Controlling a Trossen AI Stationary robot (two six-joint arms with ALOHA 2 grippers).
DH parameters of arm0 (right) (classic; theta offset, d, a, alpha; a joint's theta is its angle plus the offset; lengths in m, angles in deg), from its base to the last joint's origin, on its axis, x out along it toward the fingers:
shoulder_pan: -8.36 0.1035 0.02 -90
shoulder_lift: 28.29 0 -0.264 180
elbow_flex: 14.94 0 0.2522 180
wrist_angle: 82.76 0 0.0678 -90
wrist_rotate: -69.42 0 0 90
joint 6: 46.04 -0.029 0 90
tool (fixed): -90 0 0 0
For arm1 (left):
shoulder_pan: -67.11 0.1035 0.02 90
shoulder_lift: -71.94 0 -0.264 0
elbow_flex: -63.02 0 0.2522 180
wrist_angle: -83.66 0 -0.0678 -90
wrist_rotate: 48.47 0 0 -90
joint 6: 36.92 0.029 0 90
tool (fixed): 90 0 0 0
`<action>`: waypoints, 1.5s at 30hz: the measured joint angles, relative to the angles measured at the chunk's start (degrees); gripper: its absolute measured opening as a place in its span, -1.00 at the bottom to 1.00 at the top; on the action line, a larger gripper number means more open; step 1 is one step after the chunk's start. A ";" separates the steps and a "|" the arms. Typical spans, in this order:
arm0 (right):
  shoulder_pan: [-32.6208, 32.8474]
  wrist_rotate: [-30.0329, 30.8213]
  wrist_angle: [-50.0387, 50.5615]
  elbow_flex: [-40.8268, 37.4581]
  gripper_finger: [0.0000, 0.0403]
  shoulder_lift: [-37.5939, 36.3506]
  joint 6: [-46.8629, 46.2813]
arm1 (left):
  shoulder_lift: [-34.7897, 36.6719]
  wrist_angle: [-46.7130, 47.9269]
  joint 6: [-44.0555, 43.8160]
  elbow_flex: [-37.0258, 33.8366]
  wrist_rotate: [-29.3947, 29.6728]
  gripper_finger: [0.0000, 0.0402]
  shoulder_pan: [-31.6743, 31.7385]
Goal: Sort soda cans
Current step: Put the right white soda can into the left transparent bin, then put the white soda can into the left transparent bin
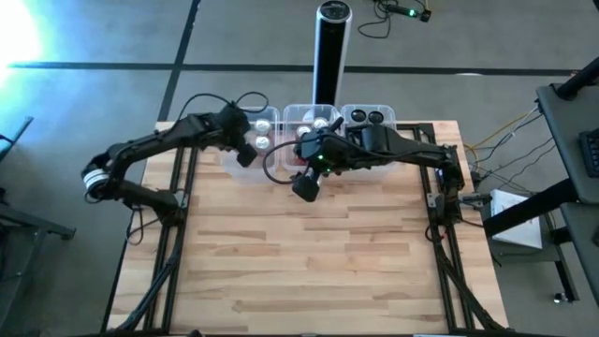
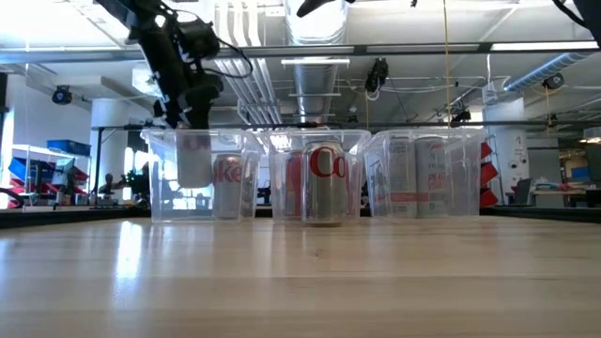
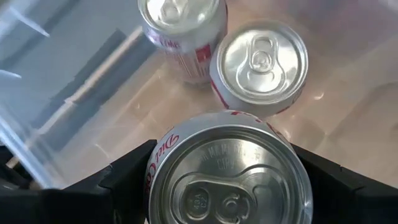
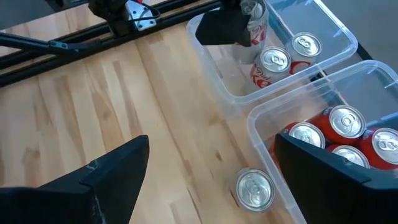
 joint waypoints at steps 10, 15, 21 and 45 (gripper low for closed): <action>0.00 0.00 0.00 0.00 0.71 0.00 -0.49 | -3.80 -0.45 -0.80 -0.01 -0.08 0.50 0.10; 0.01 -0.03 0.01 0.00 0.71 0.02 -1.78 | -5.40 -0.39 -3.76 -0.01 -2.43 0.49 0.25; -0.15 -0.61 1.19 -1.53 0.71 0.02 -4.60 | -7.13 -0.19 -4.44 0.09 -4.41 0.54 0.26; 0.00 -4.41 1.67 -12.34 0.76 0.04 -7.67 | -3.16 8.86 -3.12 8.37 -5.94 0.66 0.63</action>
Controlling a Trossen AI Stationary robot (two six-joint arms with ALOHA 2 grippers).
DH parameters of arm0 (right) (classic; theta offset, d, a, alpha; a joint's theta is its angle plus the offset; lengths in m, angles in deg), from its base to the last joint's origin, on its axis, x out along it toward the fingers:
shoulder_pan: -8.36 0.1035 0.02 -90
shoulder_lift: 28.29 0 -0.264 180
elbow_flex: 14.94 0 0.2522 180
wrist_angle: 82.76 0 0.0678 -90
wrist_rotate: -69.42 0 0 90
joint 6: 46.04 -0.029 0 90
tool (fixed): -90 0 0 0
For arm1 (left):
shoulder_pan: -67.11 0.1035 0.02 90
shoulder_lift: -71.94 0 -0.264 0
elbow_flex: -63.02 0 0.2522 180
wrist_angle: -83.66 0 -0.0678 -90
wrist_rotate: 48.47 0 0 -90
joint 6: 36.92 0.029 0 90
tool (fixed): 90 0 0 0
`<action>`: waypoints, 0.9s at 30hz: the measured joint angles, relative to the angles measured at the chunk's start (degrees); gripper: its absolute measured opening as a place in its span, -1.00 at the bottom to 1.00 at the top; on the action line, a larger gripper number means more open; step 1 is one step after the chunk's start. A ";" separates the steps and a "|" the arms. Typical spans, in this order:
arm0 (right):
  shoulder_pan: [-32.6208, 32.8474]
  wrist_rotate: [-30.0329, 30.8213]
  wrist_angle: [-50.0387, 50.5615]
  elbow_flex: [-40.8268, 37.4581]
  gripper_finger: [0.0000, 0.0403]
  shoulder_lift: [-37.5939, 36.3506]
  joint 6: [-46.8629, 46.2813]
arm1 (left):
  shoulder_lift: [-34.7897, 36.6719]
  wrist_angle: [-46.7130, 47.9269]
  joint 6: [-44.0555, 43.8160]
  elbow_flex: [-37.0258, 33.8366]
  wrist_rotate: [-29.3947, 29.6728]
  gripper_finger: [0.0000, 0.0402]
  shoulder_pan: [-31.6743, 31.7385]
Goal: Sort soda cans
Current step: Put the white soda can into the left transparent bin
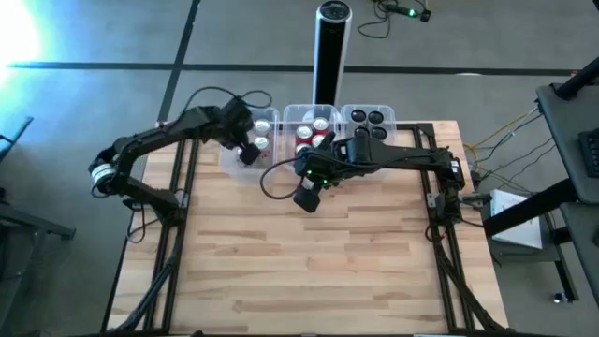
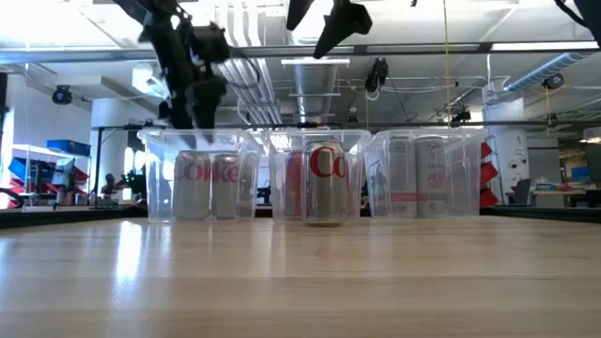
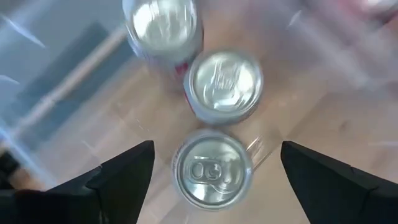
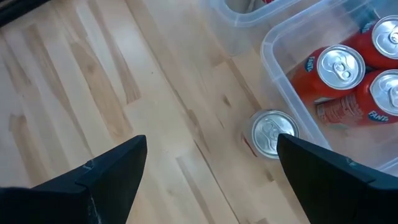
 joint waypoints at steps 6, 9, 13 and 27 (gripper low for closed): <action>0.06 5.97 3.37 -7.38 0.76 -0.21 -16.48 | 9.30 0.19 0.07 1.67 -1.81 0.63 -0.09; 0.87 11.73 6.42 -9.13 0.75 -0.52 -35.86 | 15.56 -2.77 -0.03 -0.78 -4.42 0.63 -0.18; 1.81 12.26 2.84 -12.29 0.78 -0.40 -51.48 | 23.08 -9.61 -3.12 -6.33 -8.26 0.63 -0.48; -0.44 18.12 -10.13 -24.72 0.81 0.31 -49.08 | 29.88 -16.72 -9.11 -15.09 -9.75 0.63 -0.48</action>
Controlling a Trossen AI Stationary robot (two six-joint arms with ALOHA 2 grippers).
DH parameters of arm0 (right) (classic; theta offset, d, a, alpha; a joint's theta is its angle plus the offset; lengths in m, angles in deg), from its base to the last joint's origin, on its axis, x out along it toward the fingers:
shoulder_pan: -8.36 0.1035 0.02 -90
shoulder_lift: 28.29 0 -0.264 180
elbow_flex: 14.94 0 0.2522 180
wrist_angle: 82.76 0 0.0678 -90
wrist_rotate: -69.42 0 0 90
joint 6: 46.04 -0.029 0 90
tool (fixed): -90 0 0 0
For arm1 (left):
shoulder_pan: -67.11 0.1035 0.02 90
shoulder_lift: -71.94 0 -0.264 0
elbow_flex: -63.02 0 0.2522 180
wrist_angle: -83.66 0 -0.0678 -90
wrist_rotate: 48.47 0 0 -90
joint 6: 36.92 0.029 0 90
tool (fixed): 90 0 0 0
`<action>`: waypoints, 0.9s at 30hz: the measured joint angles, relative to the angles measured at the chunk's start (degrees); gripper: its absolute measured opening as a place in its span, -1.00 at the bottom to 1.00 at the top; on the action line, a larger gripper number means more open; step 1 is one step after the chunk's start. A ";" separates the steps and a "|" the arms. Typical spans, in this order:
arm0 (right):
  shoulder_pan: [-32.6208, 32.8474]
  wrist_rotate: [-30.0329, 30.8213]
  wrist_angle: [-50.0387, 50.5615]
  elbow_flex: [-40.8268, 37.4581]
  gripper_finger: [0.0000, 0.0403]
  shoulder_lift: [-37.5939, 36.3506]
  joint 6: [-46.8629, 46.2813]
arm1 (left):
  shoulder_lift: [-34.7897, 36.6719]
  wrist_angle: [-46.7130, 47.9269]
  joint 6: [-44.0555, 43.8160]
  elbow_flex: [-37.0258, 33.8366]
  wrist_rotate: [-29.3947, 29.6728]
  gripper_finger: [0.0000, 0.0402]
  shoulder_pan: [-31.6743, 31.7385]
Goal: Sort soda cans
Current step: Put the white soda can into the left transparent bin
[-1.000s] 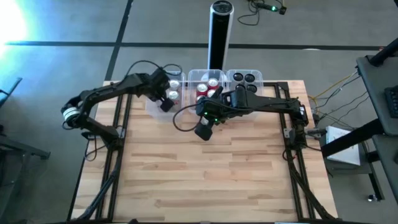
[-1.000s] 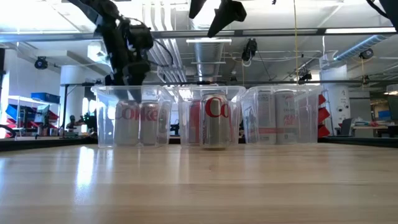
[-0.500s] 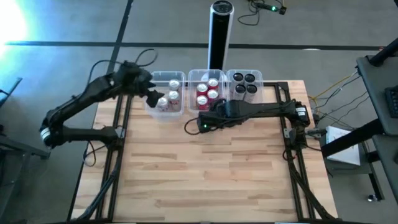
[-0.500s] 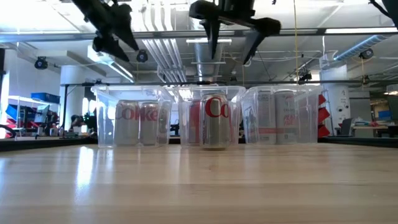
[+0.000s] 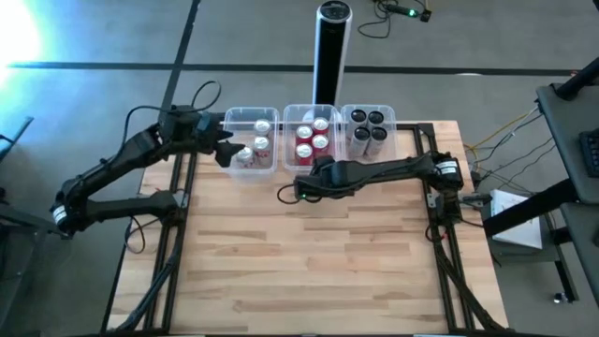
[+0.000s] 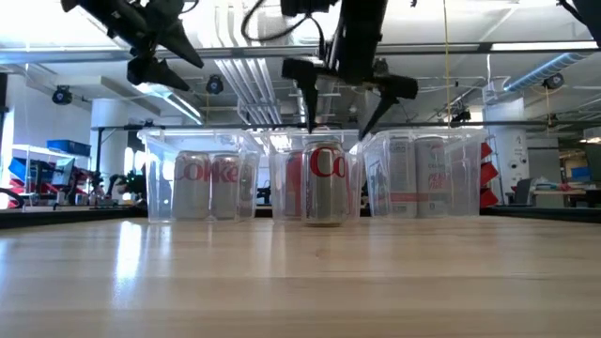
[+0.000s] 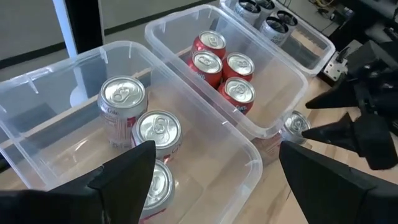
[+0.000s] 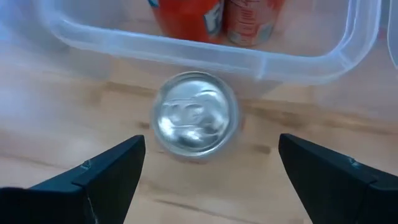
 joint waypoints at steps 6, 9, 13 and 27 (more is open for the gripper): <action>-0.19 -0.14 -1.70 -1.06 0.81 0.15 -0.86 | -0.71 -0.11 -0.07 -0.40 0.00 0.63 0.00; -0.19 0.07 -3.98 -0.99 0.81 0.95 -0.67 | -0.99 -0.73 -0.05 -0.42 0.00 0.63 0.00; -0.15 -0.69 -7.91 -0.96 0.81 1.88 1.03 | -1.14 -0.94 -0.03 -0.42 -0.06 0.63 0.00; 0.70 -0.53 -3.68 1.70 0.81 1.86 3.27 | -1.03 0.17 0.21 -0.42 -0.43 0.63 0.00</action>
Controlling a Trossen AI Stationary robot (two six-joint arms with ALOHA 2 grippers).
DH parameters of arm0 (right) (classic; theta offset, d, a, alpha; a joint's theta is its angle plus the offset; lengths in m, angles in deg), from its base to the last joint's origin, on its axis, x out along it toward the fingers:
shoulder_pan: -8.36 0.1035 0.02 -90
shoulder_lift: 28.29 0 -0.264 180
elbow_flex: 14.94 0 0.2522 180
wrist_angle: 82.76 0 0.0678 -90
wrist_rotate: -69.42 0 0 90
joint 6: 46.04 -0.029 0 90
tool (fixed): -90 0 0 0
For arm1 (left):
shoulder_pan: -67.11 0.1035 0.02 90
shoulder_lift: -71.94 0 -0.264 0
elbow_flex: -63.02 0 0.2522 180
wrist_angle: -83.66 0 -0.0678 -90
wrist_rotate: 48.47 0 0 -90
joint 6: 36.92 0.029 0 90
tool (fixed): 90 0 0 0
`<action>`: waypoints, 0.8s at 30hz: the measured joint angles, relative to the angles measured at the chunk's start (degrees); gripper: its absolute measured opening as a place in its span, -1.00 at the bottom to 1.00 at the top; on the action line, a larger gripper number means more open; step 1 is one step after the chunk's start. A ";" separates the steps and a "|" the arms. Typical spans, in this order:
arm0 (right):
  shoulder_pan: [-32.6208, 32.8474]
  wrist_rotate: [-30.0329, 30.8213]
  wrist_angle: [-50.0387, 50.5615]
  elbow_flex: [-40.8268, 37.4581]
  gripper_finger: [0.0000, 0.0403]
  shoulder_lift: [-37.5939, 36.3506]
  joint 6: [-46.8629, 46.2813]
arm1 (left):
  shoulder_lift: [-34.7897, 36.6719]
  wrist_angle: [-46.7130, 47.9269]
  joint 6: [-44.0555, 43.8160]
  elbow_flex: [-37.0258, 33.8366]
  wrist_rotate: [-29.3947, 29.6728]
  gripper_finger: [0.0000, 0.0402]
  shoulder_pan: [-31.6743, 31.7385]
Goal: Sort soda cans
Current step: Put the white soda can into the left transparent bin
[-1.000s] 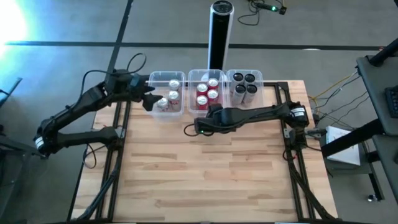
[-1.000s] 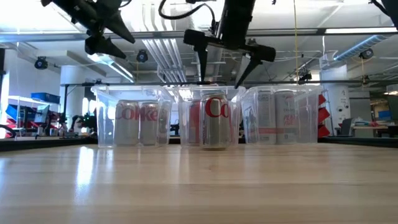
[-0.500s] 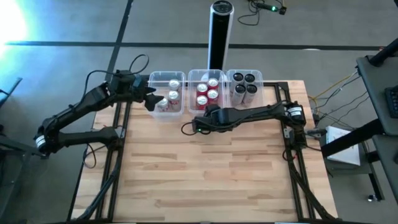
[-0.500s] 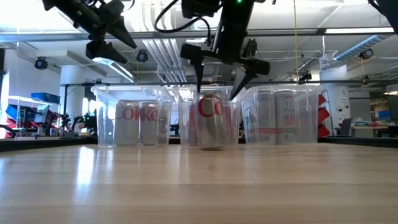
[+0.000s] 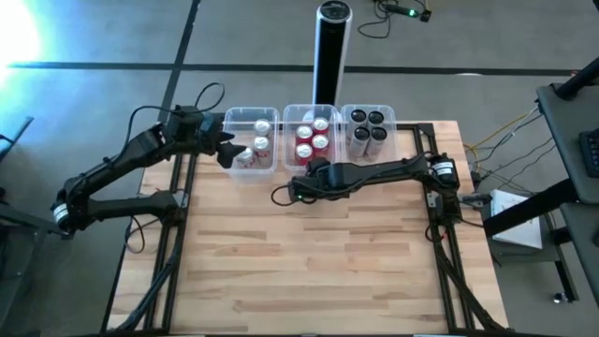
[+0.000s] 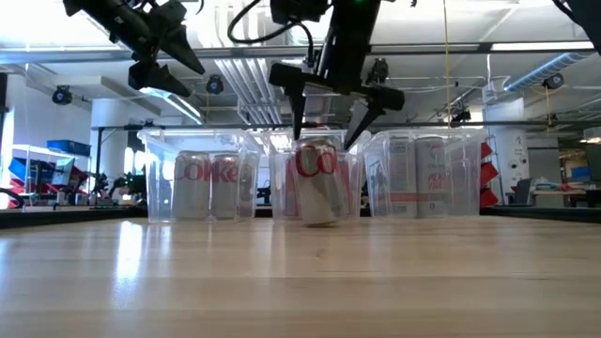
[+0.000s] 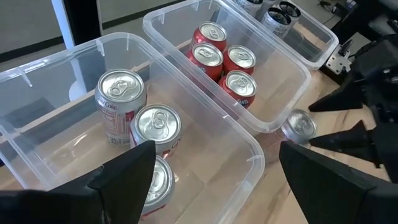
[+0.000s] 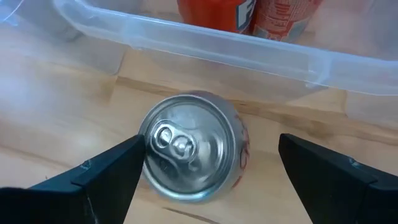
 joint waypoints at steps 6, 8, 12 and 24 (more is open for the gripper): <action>-0.01 -0.19 6.01 2.51 0.81 0.00 0.87 | 0.00 0.20 0.18 0.00 -0.02 0.63 0.00; -0.04 -0.18 5.20 3.11 0.81 -0.03 1.73 | -0.03 0.20 0.23 0.00 -0.02 0.63 0.00; -0.66 0.05 4.09 1.56 0.81 -0.04 0.84 | -0.04 0.21 0.97 0.00 -0.01 0.63 0.00; -3.15 -0.89 -7.97 -5.64 0.81 0.64 2.75 | -1.10 0.93 1.03 0.00 -0.34 0.63 0.00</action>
